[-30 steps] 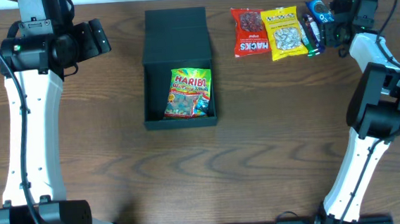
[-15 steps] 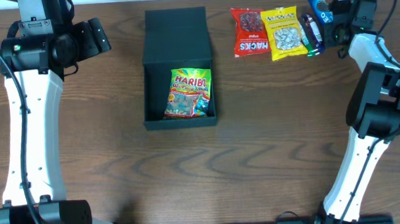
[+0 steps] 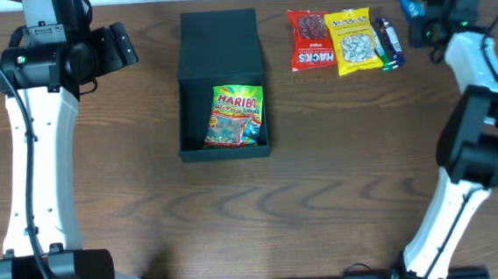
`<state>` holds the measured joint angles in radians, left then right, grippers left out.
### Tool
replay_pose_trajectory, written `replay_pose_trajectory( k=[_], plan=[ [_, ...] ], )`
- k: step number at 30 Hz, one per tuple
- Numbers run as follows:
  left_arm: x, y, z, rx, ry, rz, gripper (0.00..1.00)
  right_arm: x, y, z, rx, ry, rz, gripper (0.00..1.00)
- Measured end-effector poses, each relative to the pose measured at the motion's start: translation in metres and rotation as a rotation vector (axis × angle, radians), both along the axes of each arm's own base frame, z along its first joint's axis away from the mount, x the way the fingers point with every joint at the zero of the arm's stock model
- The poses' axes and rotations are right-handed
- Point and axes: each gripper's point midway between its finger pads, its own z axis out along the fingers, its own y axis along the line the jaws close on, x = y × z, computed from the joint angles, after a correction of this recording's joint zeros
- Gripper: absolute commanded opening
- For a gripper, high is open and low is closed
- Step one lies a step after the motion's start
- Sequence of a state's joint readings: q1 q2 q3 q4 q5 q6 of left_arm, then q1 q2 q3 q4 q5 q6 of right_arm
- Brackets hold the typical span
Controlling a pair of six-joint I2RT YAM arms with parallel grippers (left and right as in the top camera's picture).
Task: Pack container
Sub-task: 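Place the Oreo pack upright in the box's left side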
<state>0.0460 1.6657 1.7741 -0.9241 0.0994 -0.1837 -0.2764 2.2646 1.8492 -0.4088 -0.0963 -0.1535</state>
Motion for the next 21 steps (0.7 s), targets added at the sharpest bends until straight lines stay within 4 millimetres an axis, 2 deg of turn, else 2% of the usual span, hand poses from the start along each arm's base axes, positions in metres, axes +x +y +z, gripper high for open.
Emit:
replay_pose_trajectory(
  k=[3,5,6,8,10,13,15,17,19,21],
  plan=[
    [-0.002,0.0,-0.002,0.002,0.012,-0.002,0.95,-0.012,0.023,0.084,0.015,-0.087,0.0,0.24],
    [-0.004,0.0,-0.003,0.01,0.022,-0.012,0.95,-0.027,0.06,0.142,0.061,-0.144,0.041,0.24],
    [-0.006,0.0,-0.004,0.017,0.028,-0.019,0.95,-0.035,0.088,0.166,0.098,-0.165,0.082,0.23],
    [-0.008,0.004,-0.006,0.038,0.042,-0.031,0.95,-0.055,0.14,0.184,0.171,-0.137,0.155,0.22],
    [-0.01,0.009,-0.007,0.068,0.048,-0.037,0.95,-0.075,0.192,0.18,0.252,-0.054,0.211,0.2],
    [-0.013,0.024,-0.009,0.117,0.065,-0.029,0.95,-0.117,0.282,0.134,0.379,0.195,0.259,0.14],
    [-0.015,0.034,-0.01,0.137,0.074,-0.013,0.95,-0.142,0.327,0.104,0.414,0.324,0.261,0.13],
    [-0.017,0.043,-0.01,0.145,0.078,0.008,0.95,-0.166,0.366,0.084,0.423,0.406,0.263,0.14],
    [-0.019,0.055,-0.01,0.146,0.081,0.033,0.95,-0.187,0.398,0.073,0.412,0.444,0.249,0.2],
    [-0.021,0.07,-0.01,0.149,0.085,0.064,0.95,-0.205,0.435,0.069,0.42,0.438,0.238,0.16]
  ],
)
